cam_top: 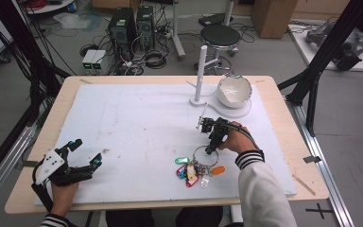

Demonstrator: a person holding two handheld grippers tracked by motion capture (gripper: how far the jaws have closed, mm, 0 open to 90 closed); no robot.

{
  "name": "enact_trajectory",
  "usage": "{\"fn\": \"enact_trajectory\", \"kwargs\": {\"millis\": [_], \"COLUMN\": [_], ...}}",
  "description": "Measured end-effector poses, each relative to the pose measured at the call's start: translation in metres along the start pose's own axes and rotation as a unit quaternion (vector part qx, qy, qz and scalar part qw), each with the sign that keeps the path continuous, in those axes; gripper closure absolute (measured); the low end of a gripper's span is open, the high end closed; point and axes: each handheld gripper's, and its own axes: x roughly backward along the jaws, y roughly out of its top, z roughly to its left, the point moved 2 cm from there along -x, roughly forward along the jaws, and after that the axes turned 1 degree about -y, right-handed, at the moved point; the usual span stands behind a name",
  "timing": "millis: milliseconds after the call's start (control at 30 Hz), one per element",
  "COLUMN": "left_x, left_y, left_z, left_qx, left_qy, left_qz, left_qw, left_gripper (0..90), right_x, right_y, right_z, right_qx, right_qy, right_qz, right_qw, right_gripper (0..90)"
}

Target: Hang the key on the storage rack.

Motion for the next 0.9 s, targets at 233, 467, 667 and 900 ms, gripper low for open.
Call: {"fn": "enact_trajectory", "kwargs": {"millis": [233,467,667,900], "left_x": [0.0000,0.0000,0.0000,0.0001], "left_y": [0.0000,0.0000,0.0000,0.0000], "left_z": [0.0000,0.0002,0.0002,0.0005], "left_qx": [0.002,0.001,0.002,0.001], "left_qy": [0.000,0.000,0.000,0.000], "left_qz": [-0.001,-0.001,-0.001,0.001], "left_qw": [1.0000,1.0000,1.0000,1.0000], "left_gripper": [10.1,10.1,10.1,10.1], "right_x": [-0.0019,-0.0033,-0.0047,-0.0043], "right_y": [0.0025,0.0045,0.0044,0.0044], "right_z": [0.0005,0.0014,-0.0007,-0.0010], "right_qx": [0.005,-0.003,-0.002,0.000], "right_qy": [-0.002,-0.002,-0.002,-0.001], "right_qz": [0.016,0.026,0.035,0.038], "right_qw": [0.9999,0.9997,0.9994,0.9993], "right_gripper": [53.0,63.4,67.9,73.3]}}
